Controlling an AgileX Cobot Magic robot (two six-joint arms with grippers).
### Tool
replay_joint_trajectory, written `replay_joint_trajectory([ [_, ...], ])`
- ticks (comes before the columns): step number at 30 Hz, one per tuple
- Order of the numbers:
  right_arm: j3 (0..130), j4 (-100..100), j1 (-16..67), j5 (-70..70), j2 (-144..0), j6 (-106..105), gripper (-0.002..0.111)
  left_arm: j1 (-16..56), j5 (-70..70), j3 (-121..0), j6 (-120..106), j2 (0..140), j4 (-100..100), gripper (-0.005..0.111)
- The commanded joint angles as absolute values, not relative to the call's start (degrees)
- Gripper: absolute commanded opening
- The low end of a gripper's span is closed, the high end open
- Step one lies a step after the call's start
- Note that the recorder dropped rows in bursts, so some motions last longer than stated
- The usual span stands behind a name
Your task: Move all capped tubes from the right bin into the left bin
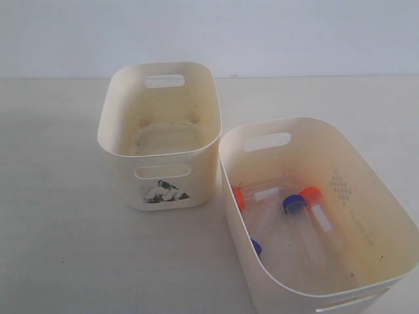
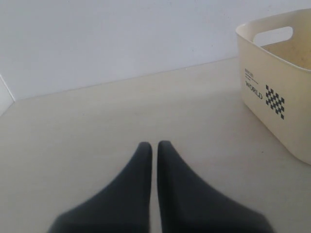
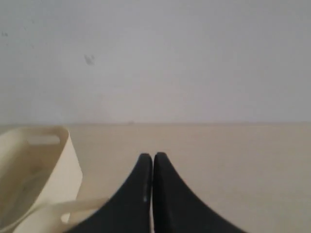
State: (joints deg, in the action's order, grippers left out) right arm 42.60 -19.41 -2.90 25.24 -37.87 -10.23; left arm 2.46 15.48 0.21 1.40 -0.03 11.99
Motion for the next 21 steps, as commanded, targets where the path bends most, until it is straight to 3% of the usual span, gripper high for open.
replay_joint_trajectory([
  [1,43.7,-24.5,-2.8,31.0,-50.9,-15.1,0.0,2.5,15.0,0.0,2.2,0.0,11.8,0.004],
  [5,47.8,-29.9,-2.8,42.2,-59.8,-21.9,0.0,2.5,15.0,0.0,2.2,0.0,11.8,0.004],
  [13,58.5,-29.8,-2.7,54.8,-63.3,-21.7,0.0,2.5,15.0,0.0,2.2,0.0,11.8,0.004],
  [21,67.1,-7.1,7.3,67.2,-64.8,3.5,0.0,2.5,15.0,0.0,2.2,0.0,11.8,0.004],
])
